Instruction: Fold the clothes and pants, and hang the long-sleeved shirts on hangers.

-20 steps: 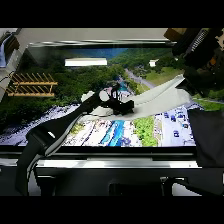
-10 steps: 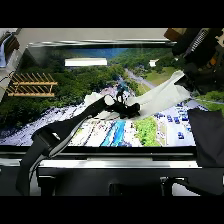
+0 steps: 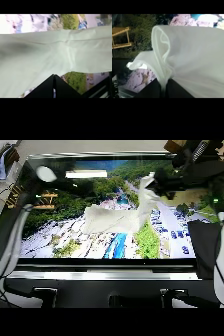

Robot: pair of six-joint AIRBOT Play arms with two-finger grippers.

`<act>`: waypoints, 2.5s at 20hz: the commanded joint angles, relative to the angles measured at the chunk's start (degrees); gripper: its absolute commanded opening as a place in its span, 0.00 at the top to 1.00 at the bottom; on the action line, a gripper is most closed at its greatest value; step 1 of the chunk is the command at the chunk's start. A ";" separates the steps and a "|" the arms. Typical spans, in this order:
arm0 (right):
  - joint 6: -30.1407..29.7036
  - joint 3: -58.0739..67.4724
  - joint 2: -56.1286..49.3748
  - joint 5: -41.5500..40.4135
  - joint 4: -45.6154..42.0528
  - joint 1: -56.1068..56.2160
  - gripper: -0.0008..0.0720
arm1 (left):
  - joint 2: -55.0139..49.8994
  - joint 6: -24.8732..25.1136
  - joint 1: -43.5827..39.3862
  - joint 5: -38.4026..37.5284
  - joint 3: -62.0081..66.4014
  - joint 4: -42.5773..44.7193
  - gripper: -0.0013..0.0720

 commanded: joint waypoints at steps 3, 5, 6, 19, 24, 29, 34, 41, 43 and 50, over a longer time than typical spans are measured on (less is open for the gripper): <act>5.07 0.07 -7.26 15.69 0.48 18.58 0.94 | 13.38 0.24 16.41 -9.53 0.04 7.19 0.96; 5.40 0.07 -10.47 20.11 0.55 22.75 0.94 | 15.32 0.24 20.31 -10.25 0.04 7.19 0.96; 5.40 0.07 -12.02 22.21 0.66 24.22 0.94 | 15.87 0.61 21.86 -10.51 0.04 7.19 0.96; 6.40 0.07 -20.17 24.55 4.44 26.86 0.94 | 15.85 2.51 24.85 -12.72 -0.26 7.21 0.96; 6.69 0.07 -22.12 28.70 4.52 28.63 0.76 | 15.85 2.40 24.83 -12.79 -0.26 7.19 0.96; 7.65 0.07 -18.80 30.05 7.30 28.61 0.36 | 15.85 2.40 24.83 -12.83 -0.26 7.19 0.96; 1.46 0.07 -9.57 21.92 5.84 21.44 0.21 | 15.85 2.38 24.83 -12.83 -0.26 7.19 0.96; -12.31 -2.58 -7.72 -2.49 -0.09 -5.14 0.17 | 15.85 2.45 24.85 -12.81 -0.26 7.21 0.96; -16.70 -5.66 -9.84 -2.95 2.19 -9.90 0.18 | 15.85 2.64 24.85 -12.83 -0.26 7.21 0.96; -26.03 -9.31 -23.28 -2.49 9.57 -9.25 0.25 | 15.82 2.58 24.83 -12.35 -0.26 7.19 0.96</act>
